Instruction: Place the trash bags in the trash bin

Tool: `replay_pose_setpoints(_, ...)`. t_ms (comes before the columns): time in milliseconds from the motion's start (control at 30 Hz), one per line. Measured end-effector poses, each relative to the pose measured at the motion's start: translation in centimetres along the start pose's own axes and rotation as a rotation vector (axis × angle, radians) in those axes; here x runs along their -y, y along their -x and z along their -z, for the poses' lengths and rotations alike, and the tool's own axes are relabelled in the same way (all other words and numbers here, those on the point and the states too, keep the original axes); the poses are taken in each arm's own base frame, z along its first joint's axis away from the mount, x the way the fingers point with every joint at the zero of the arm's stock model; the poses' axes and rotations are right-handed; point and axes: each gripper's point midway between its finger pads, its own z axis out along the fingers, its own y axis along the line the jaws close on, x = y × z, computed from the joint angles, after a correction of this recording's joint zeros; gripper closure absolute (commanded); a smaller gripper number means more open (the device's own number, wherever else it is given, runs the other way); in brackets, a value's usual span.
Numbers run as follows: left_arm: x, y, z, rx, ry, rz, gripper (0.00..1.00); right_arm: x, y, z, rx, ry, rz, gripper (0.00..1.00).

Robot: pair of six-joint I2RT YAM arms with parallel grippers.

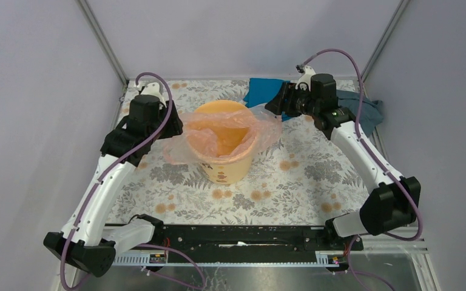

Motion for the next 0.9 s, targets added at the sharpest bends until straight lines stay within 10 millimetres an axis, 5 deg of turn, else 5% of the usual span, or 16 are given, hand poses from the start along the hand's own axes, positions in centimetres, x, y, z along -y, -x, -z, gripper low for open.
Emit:
replay_pose_setpoints(133, -0.4, 0.2, -0.4, 0.006, 0.011, 0.006, 0.47, 0.3, -0.6, -1.6, -0.026, 0.040, -0.038, 0.51)
replay_pose_setpoints(233, -0.4, 0.5, -0.9, 0.014, 0.014, 0.012, 0.47, 0.2, -1.2, -2.8, -0.045, 0.079, -0.055, 0.73)
replay_pose_setpoints(433, -0.8, 0.7, -3.1, -0.001, 0.035, 0.021, 0.58, 0.3, -0.7, -4.0, -0.019, 0.094, -0.089, 0.98)
replay_pose_setpoints(700, -1.7, 1.0, -7.5, -0.052, 0.020, 0.121, 0.64, 2.5, -1.3, -7.0, -0.016, 0.046, -0.157, 1.00)
replay_pose_setpoints(900, -1.6, 1.1, -8.7, -0.060, -0.011, 0.166, 0.57, 3.6, -1.5, -9.3, -0.028, 0.032, -0.215, 1.00)
